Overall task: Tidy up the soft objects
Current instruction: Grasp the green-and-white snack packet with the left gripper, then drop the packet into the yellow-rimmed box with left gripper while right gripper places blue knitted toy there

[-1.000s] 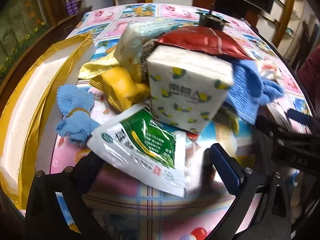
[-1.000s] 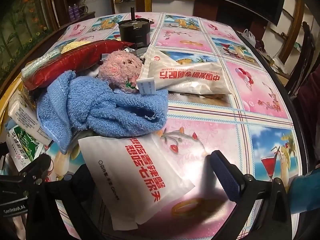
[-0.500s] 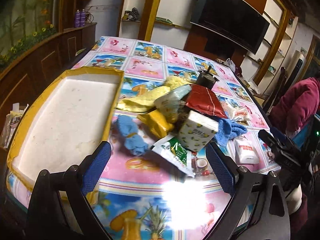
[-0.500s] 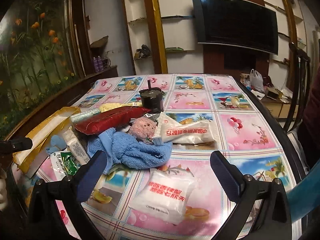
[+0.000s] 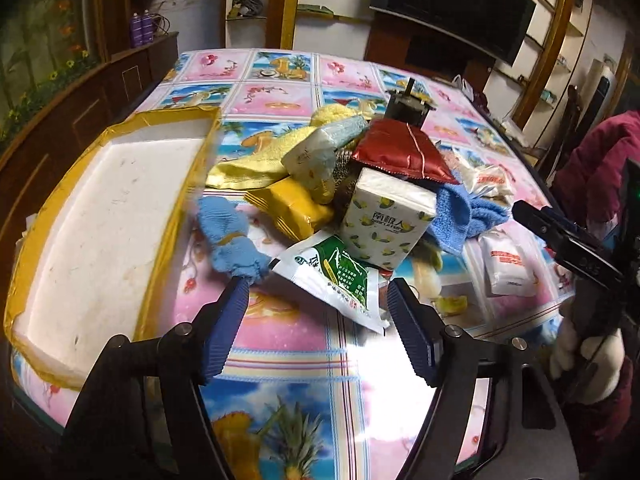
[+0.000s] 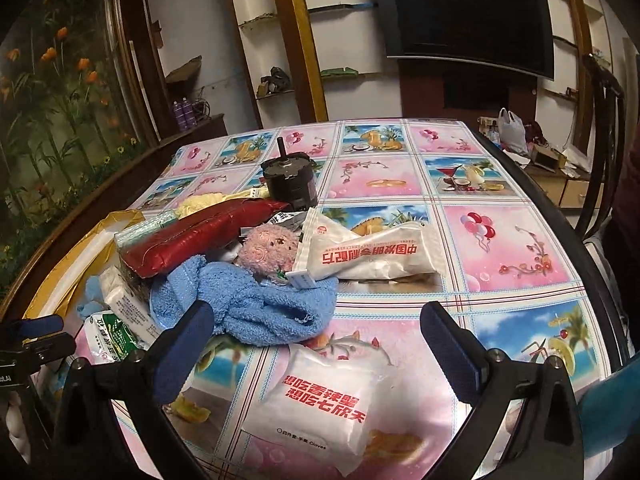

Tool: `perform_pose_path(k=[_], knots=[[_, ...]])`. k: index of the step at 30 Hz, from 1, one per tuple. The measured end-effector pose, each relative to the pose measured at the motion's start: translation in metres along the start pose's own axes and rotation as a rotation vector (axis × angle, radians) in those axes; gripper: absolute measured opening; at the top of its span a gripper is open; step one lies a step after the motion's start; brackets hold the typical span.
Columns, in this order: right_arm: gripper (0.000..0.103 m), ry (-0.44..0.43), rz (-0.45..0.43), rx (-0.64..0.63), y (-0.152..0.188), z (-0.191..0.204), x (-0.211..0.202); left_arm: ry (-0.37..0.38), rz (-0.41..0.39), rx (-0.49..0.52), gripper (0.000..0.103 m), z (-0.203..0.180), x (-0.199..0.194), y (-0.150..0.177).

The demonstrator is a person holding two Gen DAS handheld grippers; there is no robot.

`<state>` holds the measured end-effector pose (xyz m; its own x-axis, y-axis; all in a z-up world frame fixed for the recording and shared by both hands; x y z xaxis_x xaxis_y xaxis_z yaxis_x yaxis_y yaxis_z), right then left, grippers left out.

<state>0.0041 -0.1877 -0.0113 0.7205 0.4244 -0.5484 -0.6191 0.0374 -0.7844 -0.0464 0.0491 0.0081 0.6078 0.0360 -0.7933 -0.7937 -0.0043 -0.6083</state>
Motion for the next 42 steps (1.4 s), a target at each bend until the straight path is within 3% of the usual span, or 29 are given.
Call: perform_pose_path(k=[6,9,12,14,16,27,32,36,42], knots=[[0.103,-0.031,0.020,0.018,0.003,0.001,0.000,0.020,0.052,0.010,0.073,-0.012,0.037,-0.009],[0.103,-0.023,0.020,0.021,0.003,0.001,0.000,0.107,0.100,-0.030,0.073,-0.021,0.056,-0.009],[0.103,-0.013,0.029,0.028,0.003,-0.001,0.001,0.086,0.061,-0.032,0.072,-0.025,0.058,-0.009],[0.103,-0.001,0.033,0.028,0.003,-0.001,0.002,0.130,0.072,-0.049,0.028,-0.025,0.055,-0.008],[0.103,0.009,0.037,0.026,0.003,-0.002,0.002,0.182,0.070,-0.096,0.021,-0.020,0.051,-0.008],[0.103,0.056,0.043,0.021,0.004,-0.006,0.004,0.284,-0.168,-0.184,0.021,0.025,-0.047,-0.019],[0.102,0.052,0.032,0.010,0.002,-0.002,0.001,0.248,-0.234,-0.206,0.021,0.059,-0.075,-0.013],[0.103,-0.021,0.010,-0.016,-0.004,0.027,-0.016,0.201,-0.273,-0.220,0.021,0.084,-0.084,-0.006],[0.099,-0.208,0.083,-0.152,-0.012,0.126,-0.012,0.176,-0.309,-0.293,0.021,0.126,-0.089,0.005]])
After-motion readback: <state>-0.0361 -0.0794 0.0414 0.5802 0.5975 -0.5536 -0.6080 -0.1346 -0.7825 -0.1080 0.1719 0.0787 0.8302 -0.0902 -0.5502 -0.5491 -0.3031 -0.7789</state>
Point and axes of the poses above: each gripper's, at about its wrist camera, not at the fingertips, and x roughly the way its jaws point, z to its left, y to its underside, the point moved 6 cm from there along x, roughly the way its jaws point, and after that the axes turned 10 degrees about -y, right-handed, at the moved point
